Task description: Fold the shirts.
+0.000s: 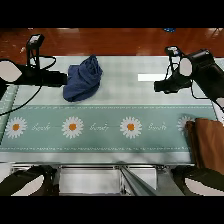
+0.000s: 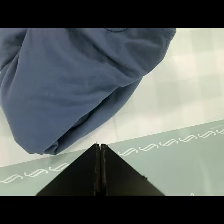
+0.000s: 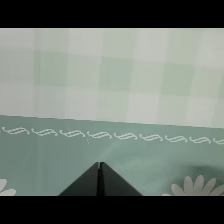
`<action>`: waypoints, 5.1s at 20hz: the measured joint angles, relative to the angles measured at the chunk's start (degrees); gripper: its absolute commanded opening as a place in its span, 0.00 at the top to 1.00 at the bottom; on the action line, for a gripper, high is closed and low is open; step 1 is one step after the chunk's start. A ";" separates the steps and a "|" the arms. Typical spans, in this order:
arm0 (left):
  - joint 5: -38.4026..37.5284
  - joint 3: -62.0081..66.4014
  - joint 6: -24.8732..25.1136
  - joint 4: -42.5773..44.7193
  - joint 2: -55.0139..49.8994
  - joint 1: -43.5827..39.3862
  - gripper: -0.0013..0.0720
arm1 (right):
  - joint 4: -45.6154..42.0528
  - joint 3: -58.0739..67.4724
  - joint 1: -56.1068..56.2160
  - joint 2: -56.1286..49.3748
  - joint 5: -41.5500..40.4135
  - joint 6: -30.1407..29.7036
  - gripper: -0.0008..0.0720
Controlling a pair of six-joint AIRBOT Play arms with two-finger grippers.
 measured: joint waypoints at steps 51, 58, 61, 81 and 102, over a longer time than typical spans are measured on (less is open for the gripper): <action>-19.69 36.30 5.18 -0.13 -42.23 -0.59 0.94 | -5.25 -0.07 0.00 0.83 -5.62 1.07 0.43; -15.28 48.43 4.98 -14.12 -28.30 -0.81 0.94 | -7.30 -0.07 0.00 19.41 -5.64 -0.33 0.43; -12.41 51.39 4.52 -17.38 -21.68 -1.55 0.94 | -7.78 -0.07 0.02 28.09 -5.68 -0.79 0.43; 11.58 2.86 -0.42 -20.44 12.57 -22.93 0.94 | -3.39 -4.85 0.07 45.48 -0.55 -2.14 0.43; -8.15 -32.09 3.06 -25.88 17.77 18.75 0.29 | 0.22 -37.11 -32.22 42.51 -8.41 0.17 0.45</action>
